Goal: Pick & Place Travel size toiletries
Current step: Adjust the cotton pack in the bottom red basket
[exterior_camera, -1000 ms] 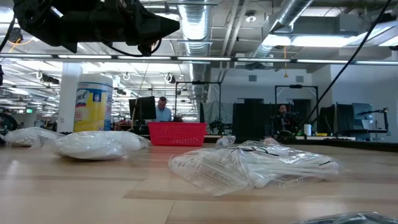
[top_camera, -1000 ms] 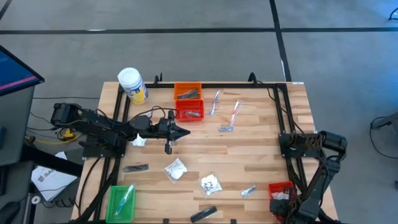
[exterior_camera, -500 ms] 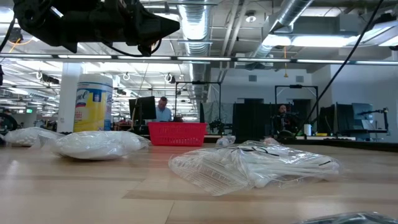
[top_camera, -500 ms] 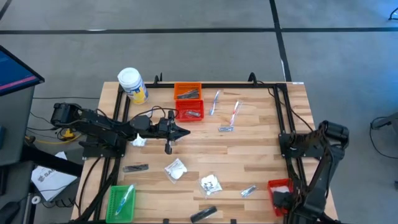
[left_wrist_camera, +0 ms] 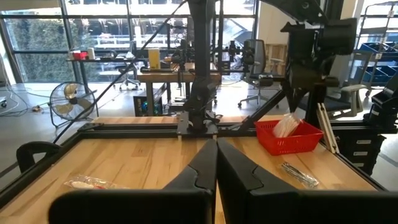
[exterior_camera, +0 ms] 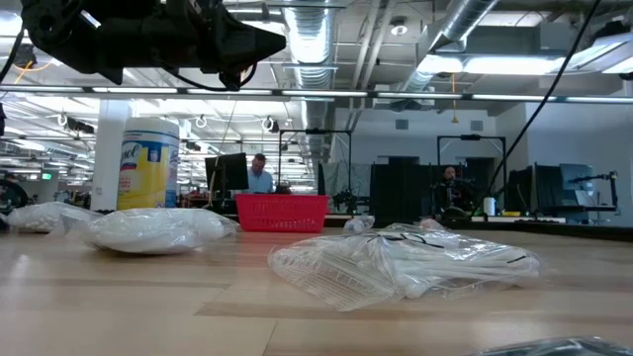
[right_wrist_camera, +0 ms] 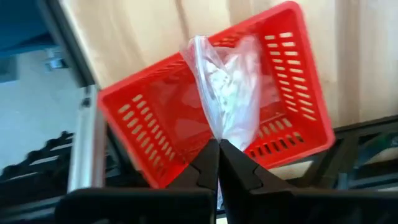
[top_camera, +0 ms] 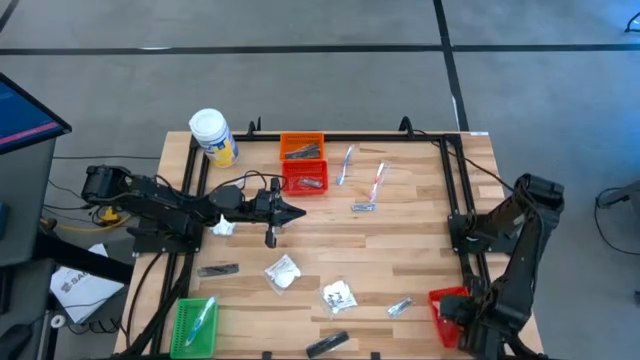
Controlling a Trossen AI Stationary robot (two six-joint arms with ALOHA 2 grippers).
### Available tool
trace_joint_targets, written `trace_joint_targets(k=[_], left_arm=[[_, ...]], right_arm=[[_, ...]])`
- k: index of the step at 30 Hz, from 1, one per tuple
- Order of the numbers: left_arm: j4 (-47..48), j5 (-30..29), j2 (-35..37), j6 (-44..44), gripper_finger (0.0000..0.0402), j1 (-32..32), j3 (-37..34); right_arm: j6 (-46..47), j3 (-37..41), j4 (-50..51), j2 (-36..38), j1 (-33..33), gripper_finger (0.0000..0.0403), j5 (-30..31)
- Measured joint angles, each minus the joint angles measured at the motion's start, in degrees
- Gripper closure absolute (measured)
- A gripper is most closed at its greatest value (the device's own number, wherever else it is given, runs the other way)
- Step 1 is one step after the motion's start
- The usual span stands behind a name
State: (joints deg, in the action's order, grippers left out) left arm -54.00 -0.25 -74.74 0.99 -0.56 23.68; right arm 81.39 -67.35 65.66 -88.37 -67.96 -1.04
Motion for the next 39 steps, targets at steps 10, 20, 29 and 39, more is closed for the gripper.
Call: trace_joint_targets(k=[10, 20, 29, 39], left_arm=[[0.01, 0.00, 0.00, 0.00, 0.0401, 0.00, 0.00], [0.02, -0.02, 0.00, -0.02, 0.0401, -0.01, 0.00], [0.04, -0.20, 0.00, -0.02, 0.0401, 0.00, 0.00], [0.04, -0.18, 0.00, -0.44, 0.0401, -0.02, 0.00]], right_arm=[[-2.33, -0.04, -5.61, -0.01, -0.70, 0.0403, -2.43], [-5.44, -0.04, -8.44, -0.08, -1.76, 0.0403, -6.83], [-6.41, -0.04, -11.66, -0.09, -4.03, 0.0403, -6.97], [-7.89, 0.35, -11.65, -3.47, -4.02, 0.0403, -6.55]])
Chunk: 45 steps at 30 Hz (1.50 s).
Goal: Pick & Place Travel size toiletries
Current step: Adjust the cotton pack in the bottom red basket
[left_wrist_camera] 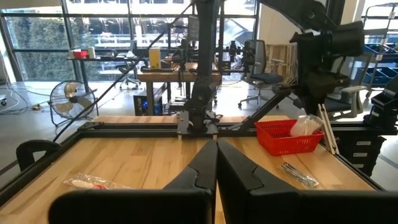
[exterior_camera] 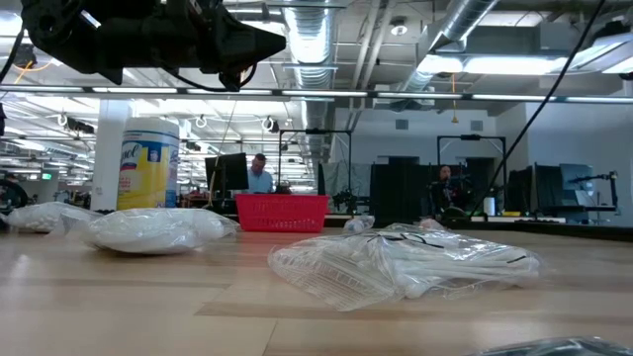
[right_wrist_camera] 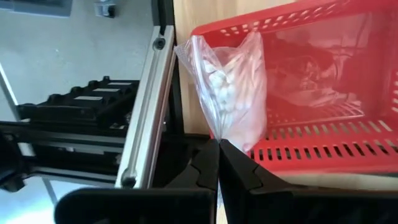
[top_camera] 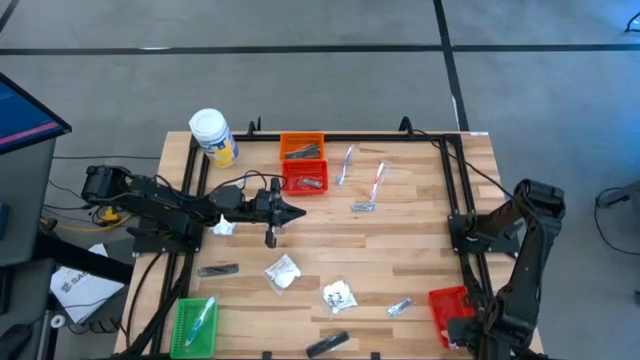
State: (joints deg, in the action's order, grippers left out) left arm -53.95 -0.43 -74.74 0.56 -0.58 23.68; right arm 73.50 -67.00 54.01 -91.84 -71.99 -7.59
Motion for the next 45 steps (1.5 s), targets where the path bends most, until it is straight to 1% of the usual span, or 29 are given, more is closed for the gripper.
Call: trace_joint_targets(k=[8, 35, 39, 45], left_arm=[[0.01, 0.02, 0.00, 0.00, 0.0401, 0.00, 0.00], [-0.02, 0.17, 0.00, 0.00, 0.0401, 0.00, 0.00], [-0.02, 0.15, 0.00, 0.00, 0.0401, 0.00, 0.00], [-0.02, -0.07, 0.00, 0.00, 0.0401, 0.00, 0.00]], right_arm=[[0.00, 0.02, -2.31, -1.21, 0.00, 0.0403, -0.46], [1.68, 0.02, -3.23, -1.19, 0.50, 0.0402, -0.49], [2.91, 0.02, -3.41, -1.19, 0.50, 0.0391, -0.36], [3.06, 0.02, -3.47, -1.17, 0.48, 0.0360, -0.20]])
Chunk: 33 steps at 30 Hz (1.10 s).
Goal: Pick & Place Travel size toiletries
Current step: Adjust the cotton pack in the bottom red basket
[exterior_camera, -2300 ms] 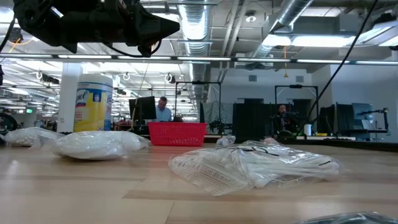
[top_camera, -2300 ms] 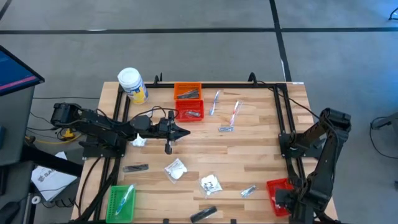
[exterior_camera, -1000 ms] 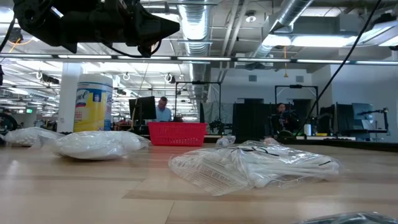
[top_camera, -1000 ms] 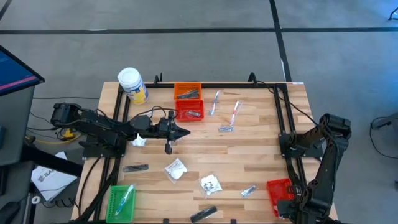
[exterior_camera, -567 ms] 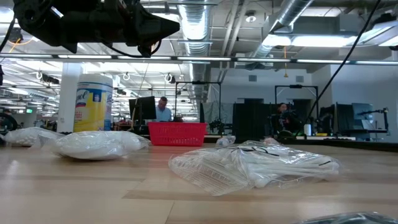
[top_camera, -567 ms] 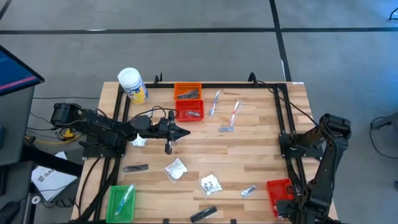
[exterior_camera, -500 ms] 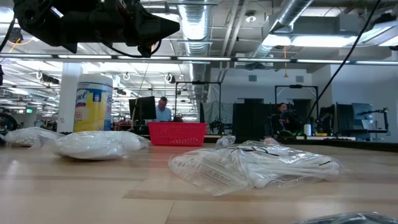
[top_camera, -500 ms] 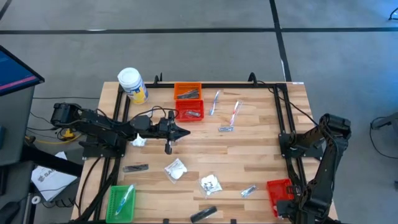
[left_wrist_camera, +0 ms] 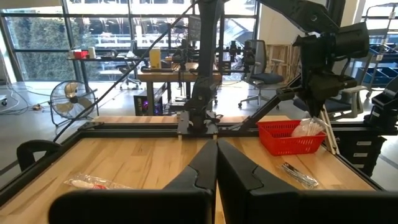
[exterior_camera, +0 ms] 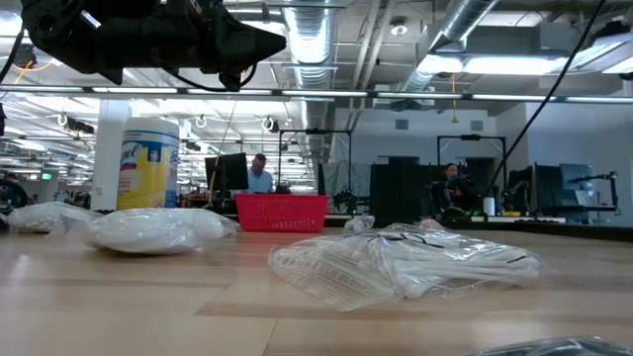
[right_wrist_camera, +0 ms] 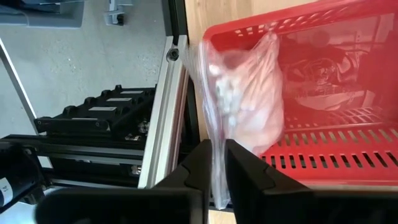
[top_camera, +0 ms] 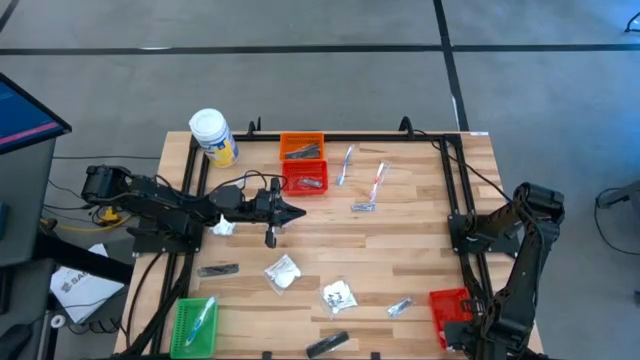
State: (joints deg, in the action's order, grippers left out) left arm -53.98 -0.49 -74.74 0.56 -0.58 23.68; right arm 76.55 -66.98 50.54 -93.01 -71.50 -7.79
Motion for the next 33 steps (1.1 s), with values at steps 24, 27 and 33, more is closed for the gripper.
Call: trace_joint_targets(k=[24, 27, 33], left_arm=[[0.00, 0.09, 0.00, 0.00, 0.0401, 0.00, 0.00], [0.00, 0.11, 0.00, -0.01, 0.0401, 0.00, 0.00], [0.00, 0.33, 0.00, -0.02, 0.0401, 0.00, 0.00]], right_arm=[[3.02, 0.00, 0.66, 0.02, 0.00, 0.0346, 0.15], [3.04, -0.02, 1.36, 0.02, 0.00, 0.0346, 0.15], [3.04, -0.02, 2.63, 0.02, 0.45, 0.0346, 0.13]])
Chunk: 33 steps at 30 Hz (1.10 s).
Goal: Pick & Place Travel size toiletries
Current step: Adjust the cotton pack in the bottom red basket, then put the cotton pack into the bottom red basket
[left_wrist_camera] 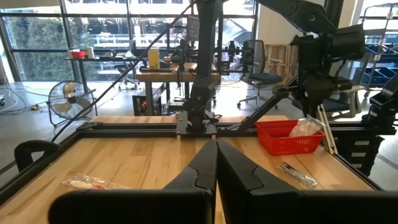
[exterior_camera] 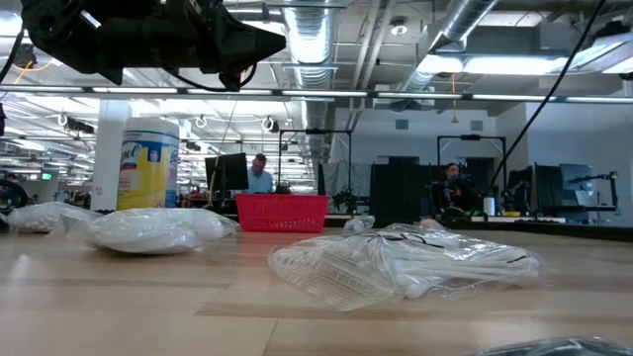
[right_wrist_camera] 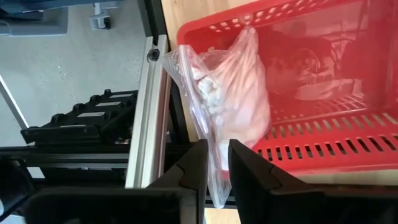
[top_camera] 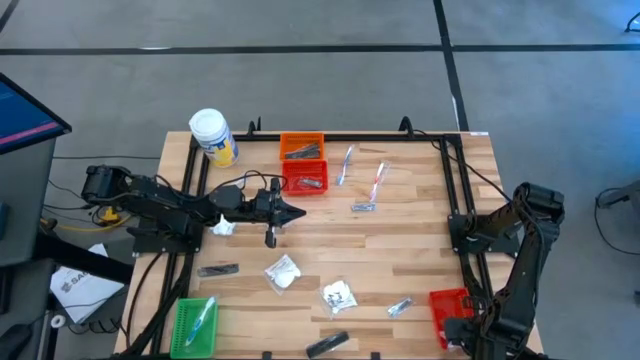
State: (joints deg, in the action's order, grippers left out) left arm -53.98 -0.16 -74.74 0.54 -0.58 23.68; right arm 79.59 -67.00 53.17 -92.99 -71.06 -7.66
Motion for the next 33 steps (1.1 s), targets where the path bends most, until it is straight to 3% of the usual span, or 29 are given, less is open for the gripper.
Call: trace_joint_targets(k=[25, 33], left_arm=[[0.00, -0.32, 0.00, 0.00, 0.0401, 0.00, 0.00], [0.00, -0.31, 0.00, 0.00, 0.0401, 0.00, 0.00]], right_arm=[[0.52, -0.59, -3.08, 0.00, 1.85, 0.0346, 0.00], [0.99, -2.77, 1.86, 0.02, 1.85, 0.0346, 0.99]])
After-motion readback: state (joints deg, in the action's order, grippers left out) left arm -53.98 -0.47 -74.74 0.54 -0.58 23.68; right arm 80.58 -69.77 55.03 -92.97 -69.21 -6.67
